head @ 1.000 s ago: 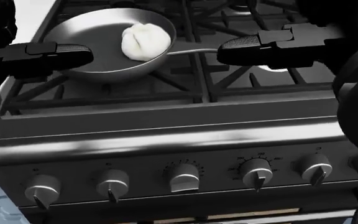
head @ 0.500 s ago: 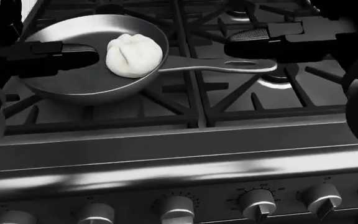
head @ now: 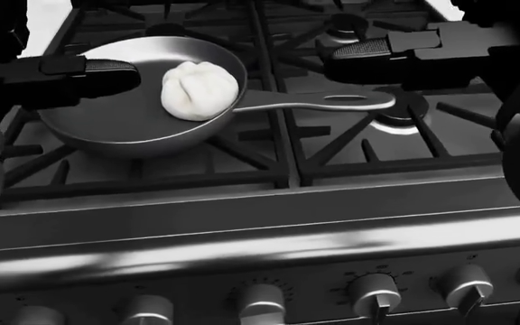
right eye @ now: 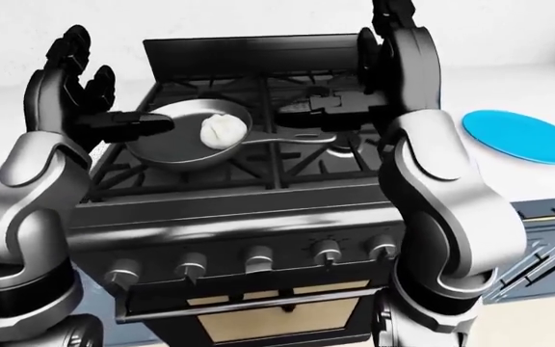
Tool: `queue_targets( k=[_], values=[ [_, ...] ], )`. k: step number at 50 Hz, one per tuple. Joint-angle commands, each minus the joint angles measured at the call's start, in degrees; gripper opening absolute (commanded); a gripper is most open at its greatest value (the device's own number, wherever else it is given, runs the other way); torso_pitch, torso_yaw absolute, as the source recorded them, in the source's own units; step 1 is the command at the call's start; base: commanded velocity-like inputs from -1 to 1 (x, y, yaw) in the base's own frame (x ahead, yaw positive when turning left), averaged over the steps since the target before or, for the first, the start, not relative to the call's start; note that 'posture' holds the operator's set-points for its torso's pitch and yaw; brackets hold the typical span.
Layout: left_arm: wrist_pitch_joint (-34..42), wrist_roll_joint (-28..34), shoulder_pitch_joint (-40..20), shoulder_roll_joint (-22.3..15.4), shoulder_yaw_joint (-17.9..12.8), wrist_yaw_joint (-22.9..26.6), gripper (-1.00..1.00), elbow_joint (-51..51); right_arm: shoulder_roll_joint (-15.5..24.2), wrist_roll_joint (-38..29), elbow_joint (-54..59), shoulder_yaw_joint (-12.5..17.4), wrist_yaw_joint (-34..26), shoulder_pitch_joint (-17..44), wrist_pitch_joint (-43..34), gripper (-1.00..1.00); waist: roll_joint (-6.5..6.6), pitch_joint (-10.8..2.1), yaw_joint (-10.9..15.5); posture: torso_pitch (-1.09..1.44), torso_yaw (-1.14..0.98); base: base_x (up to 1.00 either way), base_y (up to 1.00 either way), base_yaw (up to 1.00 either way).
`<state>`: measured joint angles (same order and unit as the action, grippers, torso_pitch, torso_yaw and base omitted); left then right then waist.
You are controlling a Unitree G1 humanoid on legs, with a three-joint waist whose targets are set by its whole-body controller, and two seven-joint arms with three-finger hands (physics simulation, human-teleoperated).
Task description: Pick the dumpling from the pan and place it on the plate.
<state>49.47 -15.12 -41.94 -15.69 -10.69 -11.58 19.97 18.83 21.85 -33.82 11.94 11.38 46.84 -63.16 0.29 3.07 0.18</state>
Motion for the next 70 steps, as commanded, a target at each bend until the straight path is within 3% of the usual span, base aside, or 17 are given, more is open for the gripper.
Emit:
queue_targets(
  k=[1,12,19,22,33,35,37,38,39,42,45,47,49,50,57,59,70],
  values=[
    [-2.40,0.25,-1.46,-0.40,-0.24,0.19,1.00,1.16,0.56,-0.15,-1.00,0.57,0.03,1.60,1.73,1.00,0.20,-0.89,-0.08,0.00,0.00,0.14,0.00,0.00],
    [-1.52,0.13,-1.66,-0.38,-0.29,-0.02,1.00,1.97,0.67,0.05,-1.24,0.73,0.05,1.73,1.44,1.00,-3.14,-1.39,0.15,0.00,0.00,0.14,0.00,0.00],
    [-2.26,0.29,-1.62,-0.42,-0.30,0.17,1.00,1.26,0.59,0.02,-1.10,0.58,0.08,1.78,1.56,1.00,0.27,-0.48,-0.06,0.00,0.00,0.14,0.00,0.00],
    [-2.03,0.25,-1.55,-0.41,-0.30,0.10,1.00,1.55,0.64,-0.03,-1.08,0.64,0.12,1.67,1.64,1.00,4.92,-1.92,-0.62,0.00,0.00,0.14,0.00,0.00],
    [-2.34,0.20,-1.62,-0.42,-0.38,0.15,1.00,1.20,0.75,0.30,-1.20,0.72,0.29,1.92,1.42,1.00,-0.17,-1.57,0.14,0.00,0.00,0.14,0.00,0.00],
    [-2.57,0.23,-1.58,-0.43,-0.35,0.19,1.00,1.03,0.82,0.42,-1.27,0.80,0.30,2.10,1.26,1.00,-2.20,-1.66,0.47,0.00,0.00,0.15,0.00,0.00],
    [-2.85,0.30,-1.37,-0.38,-0.26,0.24,1.00,0.89,0.86,0.43,-1.27,0.85,0.33,1.99,1.33,1.00,-5.99,-2.74,0.57,0.00,0.00,0.14,0.00,0.00],
    [-2.54,0.22,-1.52,-0.40,-0.33,0.17,1.00,1.09,0.79,0.46,-1.35,0.75,0.39,1.97,1.28,1.00,-2.94,-1.88,0.15,0.00,0.00,0.13,0.00,0.00],
    [-2.25,0.12,-1.64,-0.46,-0.42,0.13,1.00,1.33,0.80,0.46,-1.30,0.73,0.36,1.94,1.36,1.00,-4.20,-1.94,0.56,0.00,0.00,0.14,0.00,0.00],
    [-2.67,0.20,-1.38,-0.37,-0.29,0.17,1.00,1.04,0.74,0.45,-1.13,0.76,0.40,1.83,1.50,1.00,-3.11,-2.13,0.27,0.00,0.00,0.14,0.00,0.00],
    [-2.48,0.08,-1.48,-0.38,-0.38,0.13,1.00,1.13,0.57,0.72,-1.15,0.76,0.52,1.95,1.60,1.00,-2.07,-0.55,-0.12,0.00,0.00,0.03,0.00,0.00],
    [-2.82,0.16,-1.37,-0.38,-0.32,0.21,1.00,0.82,0.47,0.77,-0.96,0.70,0.55,1.78,1.81,1.00,-0.77,-0.51,-0.52,0.00,0.00,0.00,0.00,0.00],
    [-2.37,0.03,-1.62,-0.44,-0.38,0.10,1.00,1.10,0.38,1.08,-1.13,0.88,0.84,2.11,1.42,1.00,2.22,-1.43,-1.00,0.00,0.00,0.00,0.00,0.00],
    [-2.33,0.01,-1.59,-0.43,-0.40,0.06,1.00,1.15,0.36,1.31,-1.06,1.00,1.04,2.25,1.09,1.00,-0.09,-0.83,-0.88,0.00,0.00,0.00,0.00,0.00],
    [-2.53,0.01,-1.42,-0.42,-0.33,0.09,1.00,1.02,0.48,2.23,-0.57,1.12,2.01,2.42,0.82,1.00,-0.73,-2.85,0.03,0.00,0.00,-0.03,0.00,0.00],
    [-2.60,0.00,-1.40,-0.43,-0.32,0.15,1.00,1.05,0.59,2.39,-0.53,1.16,2.17,2.43,0.97,1.00,-0.81,-1.83,0.04,0.00,0.00,0.00,0.00,0.00],
    [-1.95,-0.30,-1.64,-0.35,-0.24,0.51,1.00,1.63,1.11,2.84,-0.76,1.05,2.24,2.50,0.83,1.00,-0.86,-1.83,0.14,0.00,0.00,0.00,0.00,0.00]
  ],
)
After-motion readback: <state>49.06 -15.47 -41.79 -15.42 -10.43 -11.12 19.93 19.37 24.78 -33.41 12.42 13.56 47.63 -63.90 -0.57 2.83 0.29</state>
